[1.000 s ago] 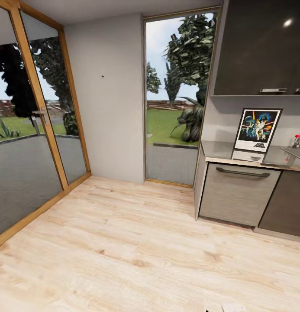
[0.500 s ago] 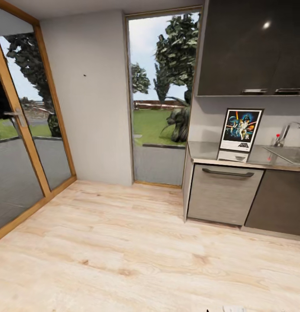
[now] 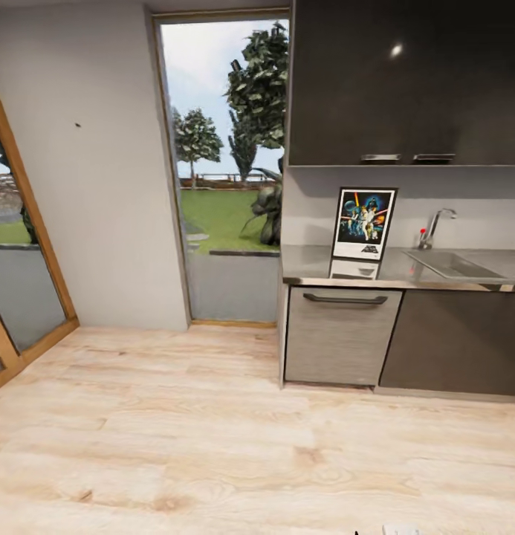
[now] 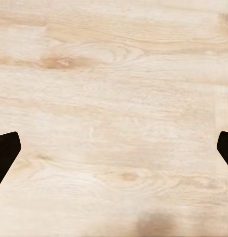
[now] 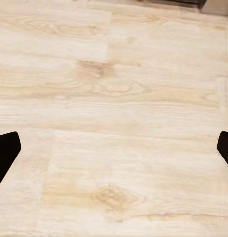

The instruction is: Pick up the poster from the kitchen countertop and hang it on one of the wall nails in the kitchen.

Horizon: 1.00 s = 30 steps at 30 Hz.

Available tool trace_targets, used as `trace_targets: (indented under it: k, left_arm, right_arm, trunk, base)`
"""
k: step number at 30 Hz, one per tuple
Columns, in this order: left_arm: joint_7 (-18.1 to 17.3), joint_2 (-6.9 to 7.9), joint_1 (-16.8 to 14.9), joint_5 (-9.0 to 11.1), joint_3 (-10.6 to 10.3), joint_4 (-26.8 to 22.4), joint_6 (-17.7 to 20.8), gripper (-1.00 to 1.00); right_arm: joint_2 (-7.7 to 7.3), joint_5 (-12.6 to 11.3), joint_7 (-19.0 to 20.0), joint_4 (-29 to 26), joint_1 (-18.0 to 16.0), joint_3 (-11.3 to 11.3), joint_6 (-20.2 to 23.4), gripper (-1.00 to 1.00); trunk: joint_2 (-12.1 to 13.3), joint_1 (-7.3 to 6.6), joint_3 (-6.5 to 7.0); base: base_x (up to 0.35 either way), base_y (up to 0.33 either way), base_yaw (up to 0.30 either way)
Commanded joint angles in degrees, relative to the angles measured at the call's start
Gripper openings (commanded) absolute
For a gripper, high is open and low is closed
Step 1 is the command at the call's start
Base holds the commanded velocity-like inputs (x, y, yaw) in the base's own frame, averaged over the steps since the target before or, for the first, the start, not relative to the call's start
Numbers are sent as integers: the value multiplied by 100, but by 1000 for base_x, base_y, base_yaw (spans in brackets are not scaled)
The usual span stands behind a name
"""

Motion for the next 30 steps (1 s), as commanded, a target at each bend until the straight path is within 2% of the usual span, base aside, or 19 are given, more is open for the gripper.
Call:
trace_targets:
  k: [1,6,16,30]
  left_arm:
    - [0,-2,2,-1,6,-8,-8,100]
    - [3,-2,2,-1,6,-3,-8,100]
    - [3,-2,2,-1,6,1,-8,100]
    - [3,-2,2,-1,6,1,-8,100]
  right_arm:
    - [0,3,-4,12,-4,0,-17,100]
    - [0,15,0,324,-4,-4,-24,100]
    - [0,15,1,371,-4,0,-27,100]
    - [0,10,1,373,-4,0,-27,100]
  trunk:
    - [-2,3,-4]
    - [-2,3,-3]
    - [-2,3,-3]
    - [-2,3,24]
  base:
    - [265,-222,-80]
    - [265,-222,-21]
    - [265,-222,-22]
    - [265,-222,-256]
